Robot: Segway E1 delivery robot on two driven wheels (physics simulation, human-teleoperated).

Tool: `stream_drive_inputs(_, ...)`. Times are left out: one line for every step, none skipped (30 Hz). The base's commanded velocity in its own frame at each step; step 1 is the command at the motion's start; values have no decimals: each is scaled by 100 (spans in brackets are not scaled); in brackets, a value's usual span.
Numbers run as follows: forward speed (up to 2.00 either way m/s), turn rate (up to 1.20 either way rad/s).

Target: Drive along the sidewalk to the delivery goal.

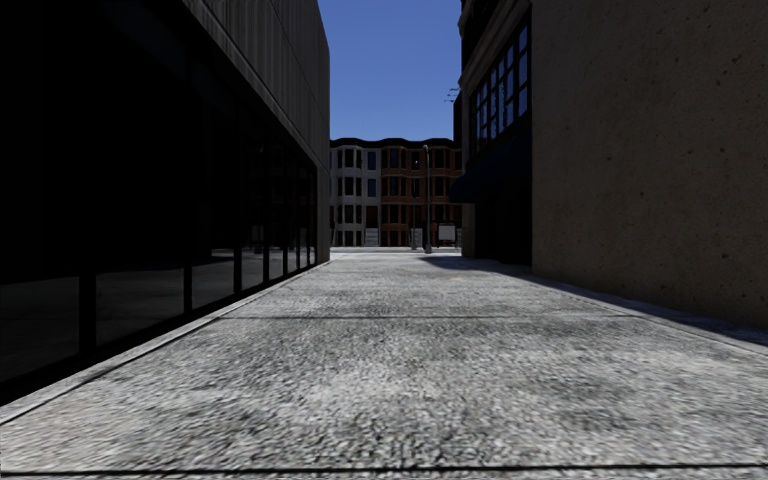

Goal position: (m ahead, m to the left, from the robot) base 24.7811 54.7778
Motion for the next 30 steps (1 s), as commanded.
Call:
stream_drive_inputs(200,0)
stream_drive_inputs(200,0)
stream_drive_inputs(200,0)
stream_drive_inputs(200,0)
stream_drive_inputs(200,0)
stream_drive_inputs(200,0)
stream_drive_inputs(200,0)
stream_drive_inputs(200,0)
stream_drive_inputs(200,0)
stream_drive_inputs(200,0)
stream_drive_inputs(200,0)
stream_drive_inputs(200,0)
stream_drive_inputs(200,0)
stream_drive_inputs(200,0)
stream_drive_inputs(200,0)
stream_drive_inputs(200,0)
stream_drive_inputs(200,0)
stream_drive_inputs(200,0)
stream_drive_inputs(200,0)
stream_drive_inputs(200,0)
stream_drive_inputs(200,0)
stream_drive_inputs(200,0)
stream_drive_inputs(200,0)
stream_drive_inputs(200,0)
stream_drive_inputs(200,0)
stream_drive_inputs(200,0)
stream_drive_inputs(200,0)
stream_drive_inputs(200,0)
stream_drive_inputs(200,0)
stream_drive_inputs(200,0)
